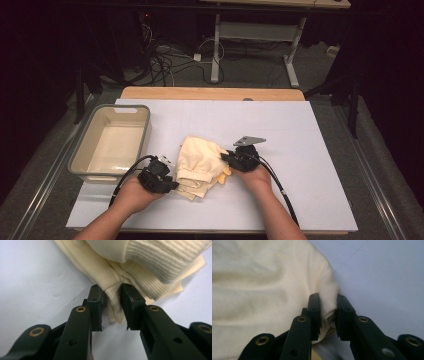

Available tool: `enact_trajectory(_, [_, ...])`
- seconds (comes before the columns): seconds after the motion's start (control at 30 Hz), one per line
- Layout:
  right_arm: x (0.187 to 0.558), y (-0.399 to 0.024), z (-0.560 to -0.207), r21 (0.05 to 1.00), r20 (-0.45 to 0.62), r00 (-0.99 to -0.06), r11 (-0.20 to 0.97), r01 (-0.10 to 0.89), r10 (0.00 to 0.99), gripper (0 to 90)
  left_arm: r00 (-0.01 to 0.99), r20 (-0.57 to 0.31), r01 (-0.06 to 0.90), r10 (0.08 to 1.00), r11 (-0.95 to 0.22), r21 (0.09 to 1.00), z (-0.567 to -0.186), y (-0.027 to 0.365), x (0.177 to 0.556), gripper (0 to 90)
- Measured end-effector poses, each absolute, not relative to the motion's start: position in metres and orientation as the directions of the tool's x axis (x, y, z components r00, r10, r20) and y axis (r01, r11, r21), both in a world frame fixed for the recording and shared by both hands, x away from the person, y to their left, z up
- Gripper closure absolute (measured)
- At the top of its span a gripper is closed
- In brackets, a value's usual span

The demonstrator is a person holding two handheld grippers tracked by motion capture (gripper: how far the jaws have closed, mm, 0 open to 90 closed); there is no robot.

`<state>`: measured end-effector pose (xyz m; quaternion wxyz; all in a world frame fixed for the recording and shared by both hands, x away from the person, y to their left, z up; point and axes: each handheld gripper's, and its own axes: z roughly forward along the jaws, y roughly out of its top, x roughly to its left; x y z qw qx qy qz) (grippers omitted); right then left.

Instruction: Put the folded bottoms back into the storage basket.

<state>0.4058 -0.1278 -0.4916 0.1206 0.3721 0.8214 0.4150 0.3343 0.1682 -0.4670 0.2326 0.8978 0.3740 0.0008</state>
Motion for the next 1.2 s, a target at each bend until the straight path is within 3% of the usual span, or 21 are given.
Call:
enact_trajectory(0.07, [0.406,-0.128,-0.492,0.771,0.113,-0.693,0.377,0.513,0.712,78.3,0.724,-0.188,0.671,0.664,-0.615,0.413,-0.467,0.168,0.335,76.2])
enact_trajectory(0.27, [0.405,-0.127,-0.492,0.776,0.101,-0.696,0.382,0.503,0.711,78.4,0.741,-0.163,0.653,0.651,-0.645,0.397,-0.465,0.164,0.336,78.4])
enact_trajectory(0.5, [0.405,-0.127,-0.492,0.775,0.098,-0.696,0.385,0.502,0.711,78.3,0.771,-0.101,0.616,0.629,-0.697,0.368,-0.46,0.16,0.335,78.5])
enact_trajectory(1.2, [0.396,-0.127,-0.479,0.816,0.041,-0.698,0.379,0.436,0.715,80.3,0.764,-0.114,0.644,0.635,-0.737,0.205,-0.441,0.147,0.355,78.5])
